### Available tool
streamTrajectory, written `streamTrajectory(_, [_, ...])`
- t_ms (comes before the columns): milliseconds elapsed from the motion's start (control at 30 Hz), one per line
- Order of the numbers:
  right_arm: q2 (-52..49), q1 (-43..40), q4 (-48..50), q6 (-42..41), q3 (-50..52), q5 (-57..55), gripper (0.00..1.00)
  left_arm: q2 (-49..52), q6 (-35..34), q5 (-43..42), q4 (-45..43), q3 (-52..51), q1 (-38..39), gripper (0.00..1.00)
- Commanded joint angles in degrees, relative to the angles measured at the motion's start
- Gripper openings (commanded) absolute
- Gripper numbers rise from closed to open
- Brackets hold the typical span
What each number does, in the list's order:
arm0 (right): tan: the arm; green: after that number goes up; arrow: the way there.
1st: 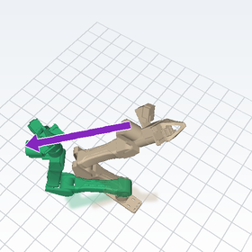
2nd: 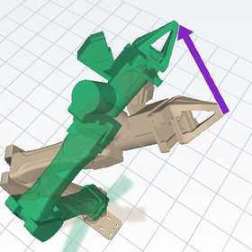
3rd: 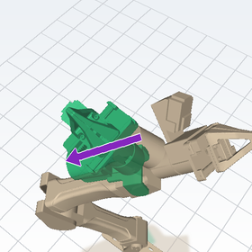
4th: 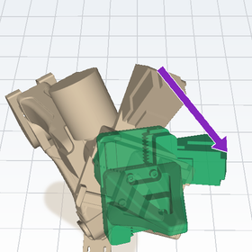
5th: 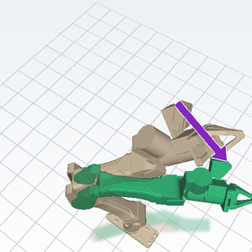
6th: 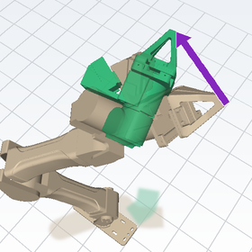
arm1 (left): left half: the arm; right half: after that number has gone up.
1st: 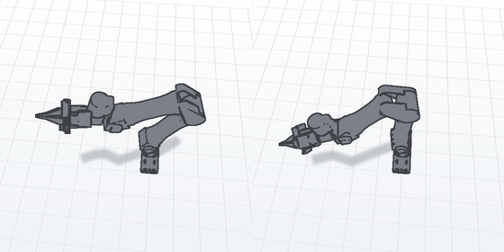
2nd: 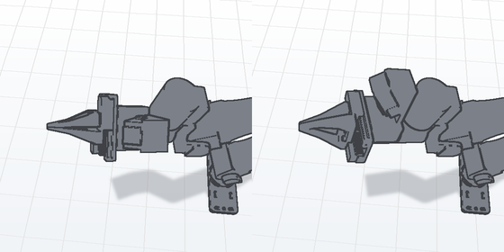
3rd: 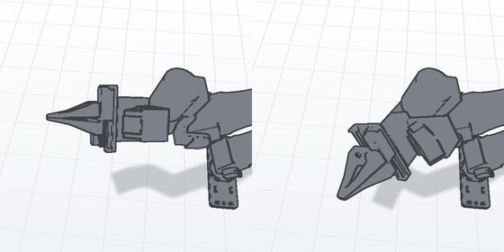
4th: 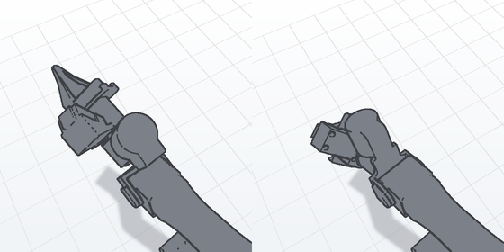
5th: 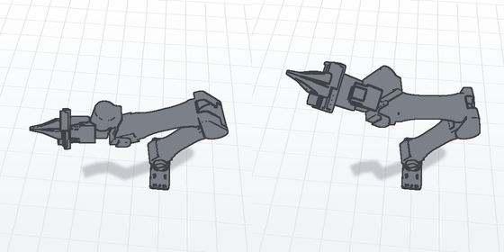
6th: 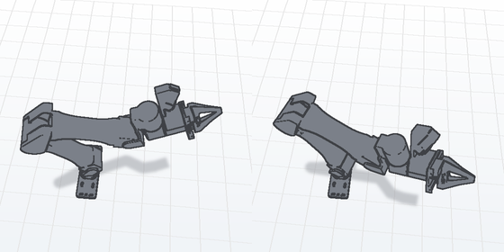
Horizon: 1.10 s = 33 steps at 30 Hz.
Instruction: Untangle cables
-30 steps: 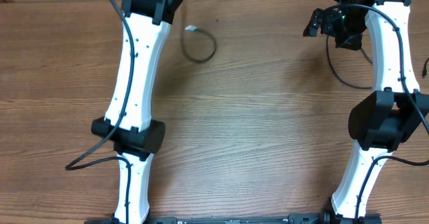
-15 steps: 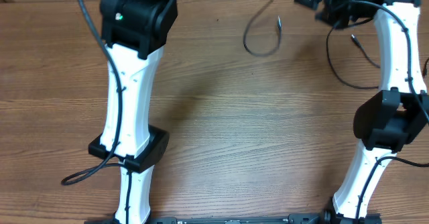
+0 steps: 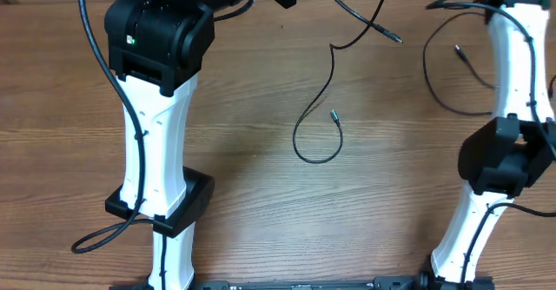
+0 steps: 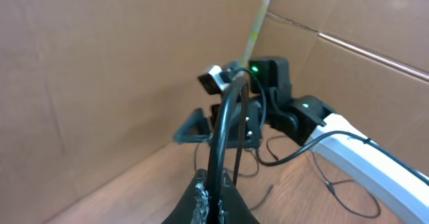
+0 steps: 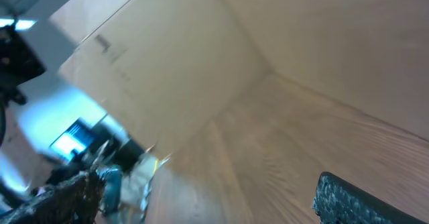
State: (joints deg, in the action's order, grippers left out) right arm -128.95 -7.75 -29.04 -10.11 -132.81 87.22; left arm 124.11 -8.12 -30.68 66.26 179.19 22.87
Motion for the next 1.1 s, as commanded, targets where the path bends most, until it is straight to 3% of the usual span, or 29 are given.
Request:
streamTrajectory(0, [3.0, 2.8, 1.5, 0.4, -0.8, 2.8, 1.0, -0.8, -1.8, -0.4, 0.7, 0.8, -0.2, 0.04])
streamTrajectory(200, [8.9, 2.8, 7.0, -1.0, -0.8, 2.8, 1.0, -0.8, -1.8, 1.7, 1.4, 0.8, -1.5, 0.04])
streamTrajectory(500, [15.8, 2.3, 6.5, -1.0, -0.8, 2.8, 1.0, -0.8, -1.8, 1.7, 1.4, 0.8, -1.6, 0.04])
streamTrajectory(600, [16.1, 2.3, 2.9, -0.6, -0.8, 2.8, 1.0, -0.8, -1.8, 1.7, 1.4, 0.8, -1.6, 0.04])
streamTrajectory(733, [16.1, 2.4, -7.3, 9.6, -0.7, 2.4, 1.0, -0.8, -2.1, 1.7, 1.1, 0.8, -1.6, 0.04])
streamTrajectory(867, [16.1, 2.4, -19.9, 19.2, -0.7, -10.8, 1.0, -0.8, -4.0, -1.1, 0.2, 0.8, -1.5, 0.04])
streamTrajectory(1067, [16.1, 3.6, -23.6, 22.4, -0.7, -16.9, 1.0, -0.8, -5.9, -5.7, -2.1, 0.8, -1.2, 0.04])
